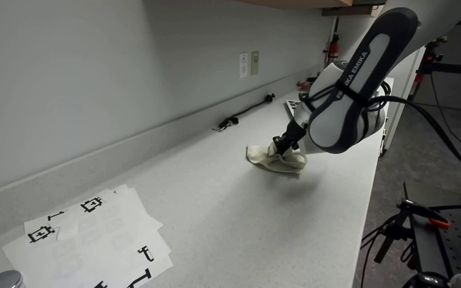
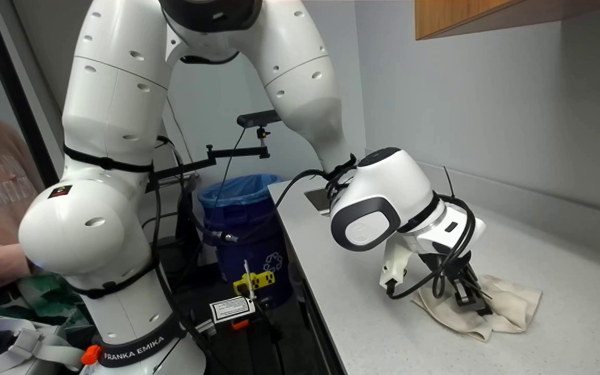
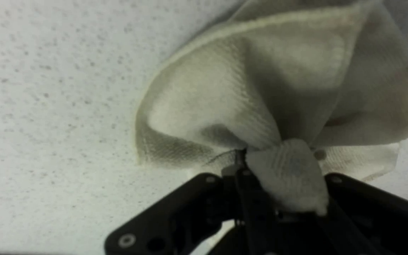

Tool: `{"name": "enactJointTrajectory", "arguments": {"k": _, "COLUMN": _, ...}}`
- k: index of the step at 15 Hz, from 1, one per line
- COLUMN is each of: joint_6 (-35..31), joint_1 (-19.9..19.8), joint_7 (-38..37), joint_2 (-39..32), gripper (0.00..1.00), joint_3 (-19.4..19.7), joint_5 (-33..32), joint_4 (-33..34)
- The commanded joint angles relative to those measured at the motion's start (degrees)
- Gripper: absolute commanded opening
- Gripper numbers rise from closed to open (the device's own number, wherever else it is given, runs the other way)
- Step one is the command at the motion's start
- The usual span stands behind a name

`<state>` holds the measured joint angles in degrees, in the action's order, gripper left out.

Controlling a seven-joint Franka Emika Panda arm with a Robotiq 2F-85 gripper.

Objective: Use the towel to wipe the countertop

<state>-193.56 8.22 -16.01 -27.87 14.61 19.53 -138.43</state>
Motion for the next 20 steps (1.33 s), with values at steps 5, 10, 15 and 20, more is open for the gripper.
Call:
{"name": "enactJointTrajectory", "arguments": {"k": 5, "joint_6": 1.61, "joint_1": 3.31, "joint_7": 1.75, "joint_2": -2.08, "gripper": 0.03, "joint_3": -5.7, "joint_5": -0.51, "joint_4": 2.37}}
{"name": "enactJointTrajectory", "arguments": {"k": 10, "joint_6": 3.09, "joint_1": 4.54, "joint_7": 2.79, "joint_2": -2.71, "gripper": 0.03, "joint_3": -13.05, "joint_5": -3.73, "joint_4": 5.06}}
{"name": "enactJointTrajectory", "arguments": {"k": 15, "joint_6": 9.85, "joint_1": -1.73, "joint_7": 2.87, "joint_2": 0.54, "gripper": 0.03, "joint_3": -22.1, "joint_5": -7.35, "joint_4": 4.96}}
{"name": "enactJointTrajectory", "arguments": {"k": 20, "joint_6": 18.53, "joint_1": -6.65, "joint_7": 4.13, "joint_2": 5.93, "gripper": 0.03, "joint_3": -24.55, "joint_5": -6.6, "joint_4": 1.73}}
